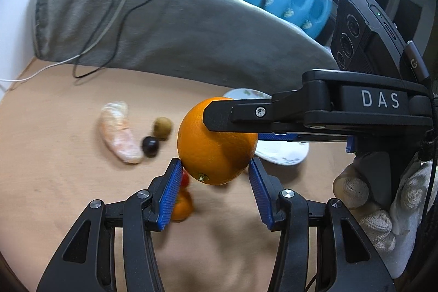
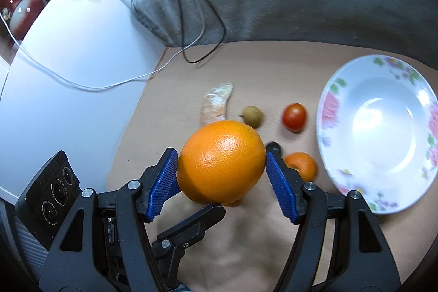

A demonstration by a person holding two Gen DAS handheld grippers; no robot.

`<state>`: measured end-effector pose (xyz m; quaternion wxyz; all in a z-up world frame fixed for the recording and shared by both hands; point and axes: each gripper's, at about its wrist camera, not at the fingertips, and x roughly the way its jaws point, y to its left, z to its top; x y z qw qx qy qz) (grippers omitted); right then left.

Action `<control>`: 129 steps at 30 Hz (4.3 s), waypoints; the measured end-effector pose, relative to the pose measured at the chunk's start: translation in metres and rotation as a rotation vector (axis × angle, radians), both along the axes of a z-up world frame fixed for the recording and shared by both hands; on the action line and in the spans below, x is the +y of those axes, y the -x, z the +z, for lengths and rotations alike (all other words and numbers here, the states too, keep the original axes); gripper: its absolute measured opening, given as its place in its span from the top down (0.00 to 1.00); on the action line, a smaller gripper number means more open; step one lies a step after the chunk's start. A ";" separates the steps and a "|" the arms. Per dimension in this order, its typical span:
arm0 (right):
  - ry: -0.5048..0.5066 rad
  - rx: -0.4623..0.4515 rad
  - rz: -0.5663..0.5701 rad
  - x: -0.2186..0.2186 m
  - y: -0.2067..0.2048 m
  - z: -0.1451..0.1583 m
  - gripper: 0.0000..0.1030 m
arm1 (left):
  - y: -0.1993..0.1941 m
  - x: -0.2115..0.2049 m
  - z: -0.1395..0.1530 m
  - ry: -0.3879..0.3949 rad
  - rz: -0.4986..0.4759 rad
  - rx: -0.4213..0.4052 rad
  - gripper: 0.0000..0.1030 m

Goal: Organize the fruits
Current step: 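Lift the large orange with the left tool and lower it onto the white plate, then open the left tool, release the orange, and move toward a mandarin, then grasp the mandarin with the left tool while the right tool grasps another mandarin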

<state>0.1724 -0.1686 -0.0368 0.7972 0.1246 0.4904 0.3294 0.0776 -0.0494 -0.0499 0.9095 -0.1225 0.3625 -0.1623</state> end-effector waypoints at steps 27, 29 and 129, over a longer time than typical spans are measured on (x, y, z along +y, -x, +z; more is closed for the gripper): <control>-0.054 0.067 -0.185 -0.127 -0.005 -0.029 0.32 | -0.042 -0.096 -0.017 -0.053 -0.165 0.047 0.52; -0.055 0.068 -0.191 -0.128 -0.005 -0.029 0.32 | -0.044 -0.097 -0.017 -0.052 -0.168 0.050 0.52; 0.238 -0.130 -0.095 -0.013 0.035 -0.053 0.45 | 0.004 0.003 -0.037 -0.319 -0.179 0.001 0.57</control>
